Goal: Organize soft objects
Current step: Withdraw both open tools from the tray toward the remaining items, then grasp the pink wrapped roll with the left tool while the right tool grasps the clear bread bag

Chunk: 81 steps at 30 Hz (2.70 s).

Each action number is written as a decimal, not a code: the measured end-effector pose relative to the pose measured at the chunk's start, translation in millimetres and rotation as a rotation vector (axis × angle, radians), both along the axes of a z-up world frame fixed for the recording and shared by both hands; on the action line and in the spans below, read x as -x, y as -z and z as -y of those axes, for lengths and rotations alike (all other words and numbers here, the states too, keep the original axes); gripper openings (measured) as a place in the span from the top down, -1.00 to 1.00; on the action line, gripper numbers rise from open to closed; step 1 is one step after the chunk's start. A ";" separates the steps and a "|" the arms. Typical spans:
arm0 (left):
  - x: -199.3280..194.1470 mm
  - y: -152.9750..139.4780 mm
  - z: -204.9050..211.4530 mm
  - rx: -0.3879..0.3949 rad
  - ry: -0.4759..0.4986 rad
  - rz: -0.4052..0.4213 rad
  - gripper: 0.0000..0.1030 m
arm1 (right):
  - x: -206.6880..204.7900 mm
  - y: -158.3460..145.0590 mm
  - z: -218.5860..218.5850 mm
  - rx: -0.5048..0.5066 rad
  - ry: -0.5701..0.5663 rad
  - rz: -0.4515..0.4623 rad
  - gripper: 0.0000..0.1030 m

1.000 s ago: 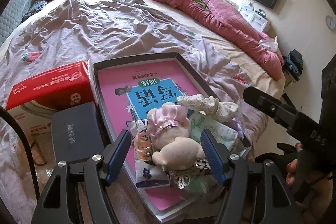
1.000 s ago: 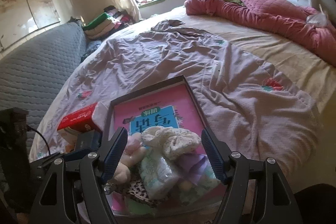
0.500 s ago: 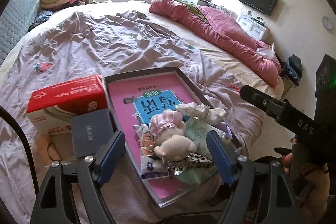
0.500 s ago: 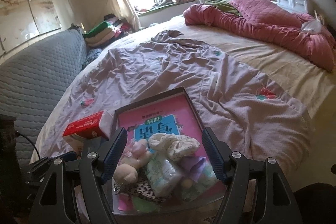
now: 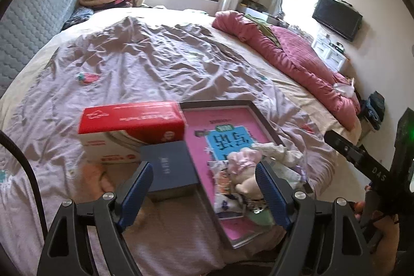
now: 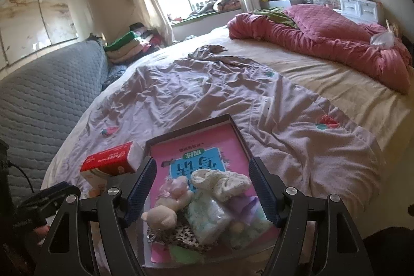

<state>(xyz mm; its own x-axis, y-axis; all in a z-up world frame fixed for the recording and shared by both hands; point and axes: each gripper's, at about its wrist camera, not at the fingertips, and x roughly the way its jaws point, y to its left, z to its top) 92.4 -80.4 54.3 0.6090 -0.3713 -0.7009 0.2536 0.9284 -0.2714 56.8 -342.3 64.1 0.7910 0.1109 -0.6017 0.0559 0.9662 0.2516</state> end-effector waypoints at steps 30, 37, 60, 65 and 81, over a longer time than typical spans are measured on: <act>-3.3 -5.8 -116.0 -0.009 -0.223 -0.042 -0.57 | 1.9 -1.6 -121.5 0.114 -0.244 -0.022 -0.46; -4.8 -0.7 -135.0 -0.014 -0.256 -0.068 -0.57 | 3.5 4.3 -154.9 0.132 -0.326 -0.032 -0.46; -16.5 49.4 -162.1 0.024 -0.310 -0.227 -0.57 | 14.6 56.6 -244.7 0.291 -0.583 -0.084 -0.46; -19.8 59.9 -160.8 0.041 -0.308 -0.254 -0.57 | 19.0 71.6 -264.1 0.359 -0.656 -0.070 -0.46; -51.8 112.2 -142.7 0.078 -0.261 -0.379 -0.57 | 14.6 109.2 -274.5 0.465 -0.726 -0.055 -0.46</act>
